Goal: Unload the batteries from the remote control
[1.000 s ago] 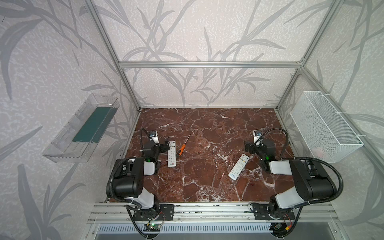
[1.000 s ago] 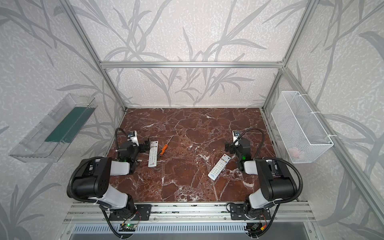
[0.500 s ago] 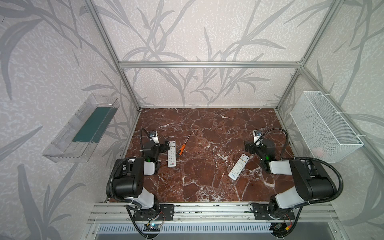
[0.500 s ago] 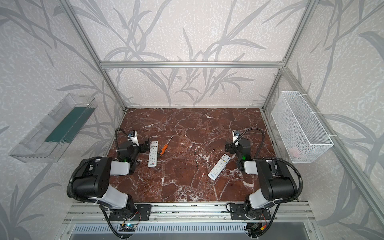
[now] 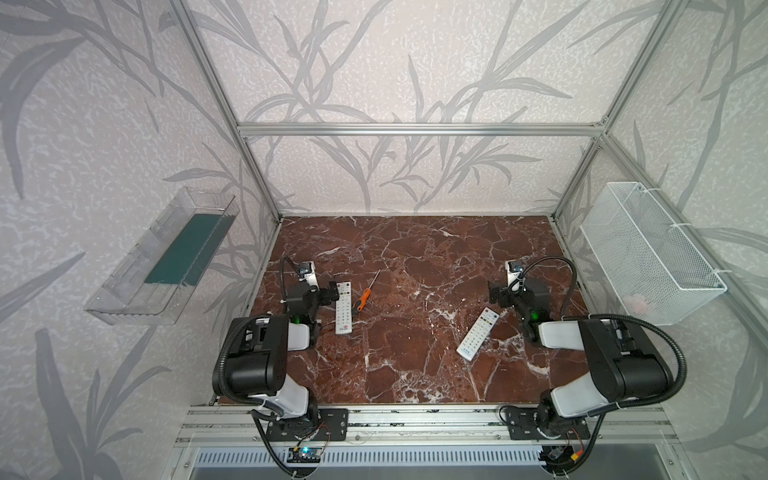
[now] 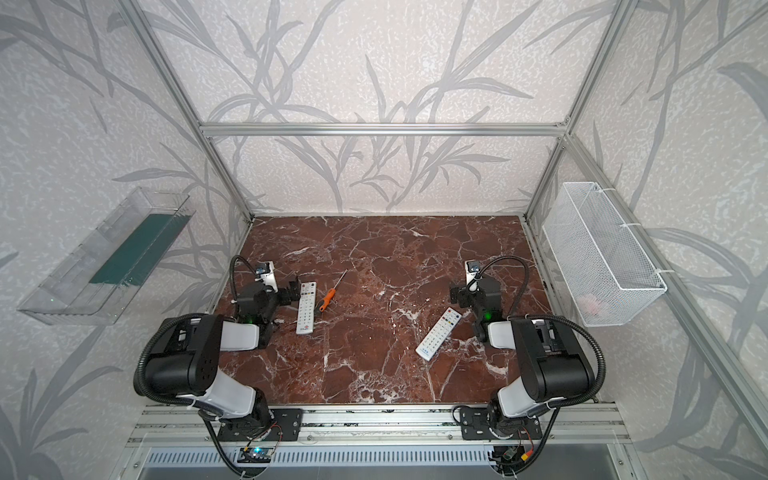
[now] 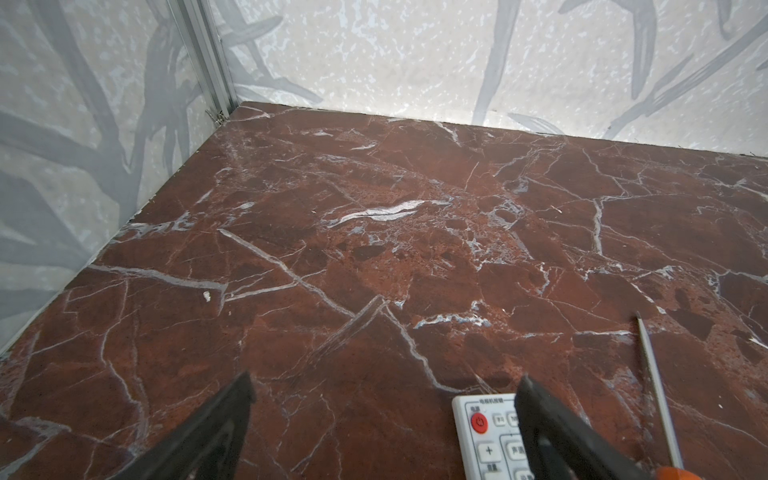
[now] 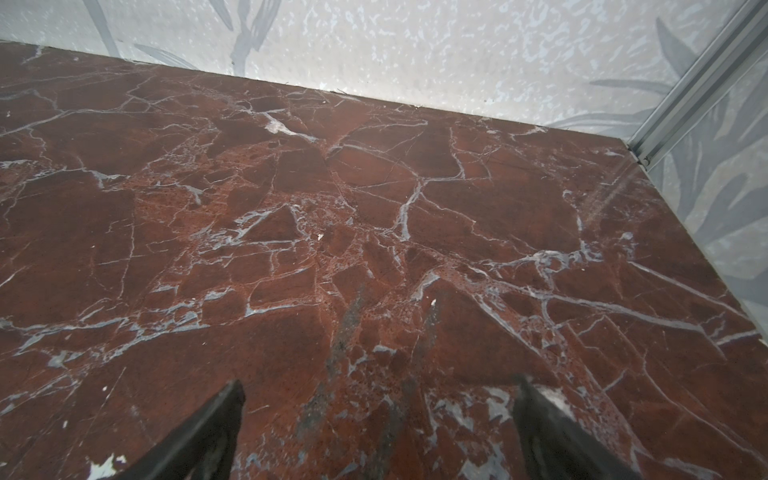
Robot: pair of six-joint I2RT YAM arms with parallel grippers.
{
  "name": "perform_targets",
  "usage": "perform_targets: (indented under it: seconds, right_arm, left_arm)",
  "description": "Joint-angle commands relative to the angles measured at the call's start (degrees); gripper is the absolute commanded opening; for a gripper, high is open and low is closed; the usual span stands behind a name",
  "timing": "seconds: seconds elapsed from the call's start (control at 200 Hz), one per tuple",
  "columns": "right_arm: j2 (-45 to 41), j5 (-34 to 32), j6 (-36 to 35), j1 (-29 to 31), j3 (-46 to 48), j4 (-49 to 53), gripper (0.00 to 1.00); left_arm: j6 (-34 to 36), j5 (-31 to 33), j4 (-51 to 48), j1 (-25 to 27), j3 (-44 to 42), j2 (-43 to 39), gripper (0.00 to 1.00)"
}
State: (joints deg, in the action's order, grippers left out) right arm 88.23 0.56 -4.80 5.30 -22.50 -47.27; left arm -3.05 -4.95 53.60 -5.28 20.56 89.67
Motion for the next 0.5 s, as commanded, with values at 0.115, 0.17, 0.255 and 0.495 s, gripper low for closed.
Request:
perform_targets:
  seconds: [0.115, 0.17, 0.255, 0.495]
  right_arm:
    - [0.19, 0.23, -0.24, 0.15, -0.97, -0.49, 0.99]
    - [0.19, 0.16, -0.19, 0.06, -0.92, -0.55, 0.99]
    - [0.19, 0.06, 0.04, -0.03, -1.03, -0.46, 0.99]
    - [-0.26, 0.38, -0.27, -0.11, -0.9, -1.93, 0.99]
  left_arm:
    - [0.94, 0.46, 0.27, 0.26, 1.03, -0.11, 0.99]
    - [0.99, 0.38, 0.33, 0.22, 1.06, -0.11, 0.99]
    - [0.94, 0.45, 0.25, 0.26, 1.09, -0.11, 0.99]
    - [0.35, 1.98, -2.24, 0.25, 1.51, -2.75, 0.99]
